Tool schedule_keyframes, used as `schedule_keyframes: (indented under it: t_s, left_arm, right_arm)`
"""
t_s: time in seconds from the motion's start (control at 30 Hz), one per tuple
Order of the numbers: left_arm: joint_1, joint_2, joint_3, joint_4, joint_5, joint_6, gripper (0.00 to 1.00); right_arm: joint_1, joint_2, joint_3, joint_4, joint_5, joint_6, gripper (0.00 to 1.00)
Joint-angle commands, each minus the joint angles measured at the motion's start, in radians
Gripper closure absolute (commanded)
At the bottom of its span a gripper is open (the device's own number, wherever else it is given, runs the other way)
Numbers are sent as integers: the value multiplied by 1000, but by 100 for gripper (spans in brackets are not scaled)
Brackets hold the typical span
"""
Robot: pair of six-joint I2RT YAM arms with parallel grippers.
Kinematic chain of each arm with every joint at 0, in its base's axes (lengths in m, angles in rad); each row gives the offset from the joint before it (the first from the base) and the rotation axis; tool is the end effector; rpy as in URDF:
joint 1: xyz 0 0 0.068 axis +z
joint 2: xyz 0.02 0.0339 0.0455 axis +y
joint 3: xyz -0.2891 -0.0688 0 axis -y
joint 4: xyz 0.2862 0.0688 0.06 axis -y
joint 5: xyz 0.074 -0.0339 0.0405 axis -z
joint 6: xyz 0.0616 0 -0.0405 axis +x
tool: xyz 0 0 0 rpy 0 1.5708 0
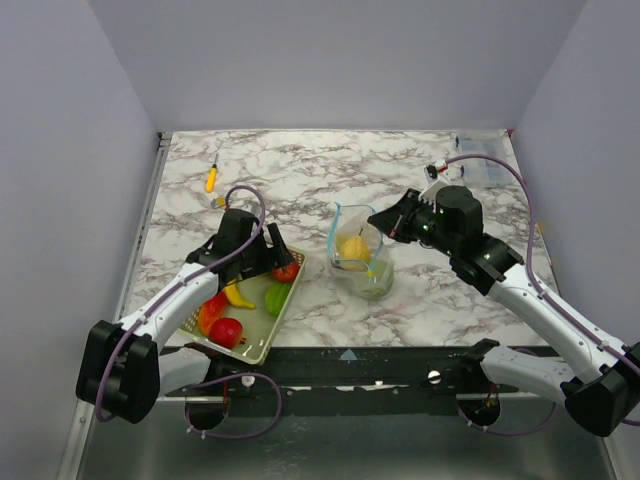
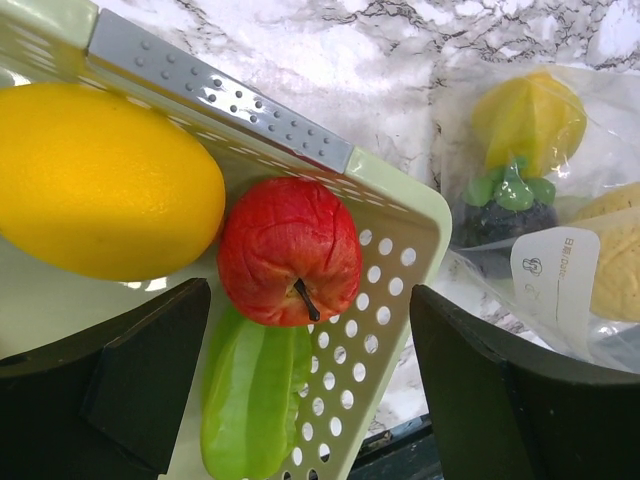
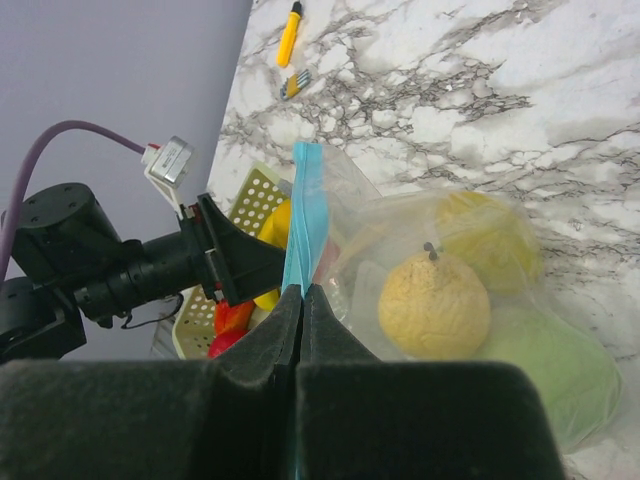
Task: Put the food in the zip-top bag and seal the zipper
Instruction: Pick up the fake fruit from the bin.
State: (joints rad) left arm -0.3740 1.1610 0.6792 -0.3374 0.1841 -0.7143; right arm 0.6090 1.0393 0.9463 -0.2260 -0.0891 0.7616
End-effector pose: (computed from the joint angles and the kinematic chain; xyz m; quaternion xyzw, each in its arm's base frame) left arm 0.2548 -0.1121 0.2009 -0.1236 0.9186 -0.2624 0.2684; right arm 0.2368 0.1718 0.3534 0.0357 0.8093 0.3983 0.4303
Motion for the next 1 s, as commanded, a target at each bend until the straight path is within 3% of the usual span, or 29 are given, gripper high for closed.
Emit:
schedule_keyframes:
  t_s: [0.0, 0.33, 0.53, 0.6, 0.83, 0.97]
  left_arm:
    - [5, 35, 11, 27, -23, -61, 19]
    - [3, 148, 34, 21, -46, -116, 23]
    - [4, 172, 44, 18, -42, -105, 36]
    - [4, 160, 49, 8, -45, -94, 43]
    - [4, 31, 68, -61, -74, -61, 44]
    - [4, -106, 67, -38, -11, -25, 44]
  right_arm:
    - [6, -16, -8, -1, 24, -5, 99]
    - [5, -26, -9, -9, 29, -1, 99]
    - [6, -12, 6, -13, 22, -3, 99]
    - [6, -10, 6, -13, 24, -5, 99]
    - [5, 9, 12, -7, 16, -6, 99]
    - [6, 19, 17, 0, 11, -7, 99]
